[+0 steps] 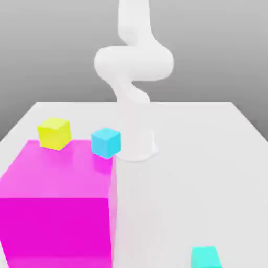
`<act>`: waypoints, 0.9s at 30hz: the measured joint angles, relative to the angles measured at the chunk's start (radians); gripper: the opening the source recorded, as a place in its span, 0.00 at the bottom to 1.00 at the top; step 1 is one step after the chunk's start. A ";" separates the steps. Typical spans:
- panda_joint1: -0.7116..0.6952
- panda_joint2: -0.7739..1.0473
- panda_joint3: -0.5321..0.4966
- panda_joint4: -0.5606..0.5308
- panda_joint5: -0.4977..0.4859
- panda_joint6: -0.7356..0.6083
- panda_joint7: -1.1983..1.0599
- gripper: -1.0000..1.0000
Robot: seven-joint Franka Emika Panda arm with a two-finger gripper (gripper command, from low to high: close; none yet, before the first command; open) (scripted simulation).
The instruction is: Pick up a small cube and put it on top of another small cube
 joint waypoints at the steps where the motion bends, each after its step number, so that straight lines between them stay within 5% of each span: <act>1: -0.003 0.039 0.012 0.000 -0.007 0.012 0.013 0.50; 27: 0.048 0.978 0.187 -0.009 -0.162 0.294 0.324 0.50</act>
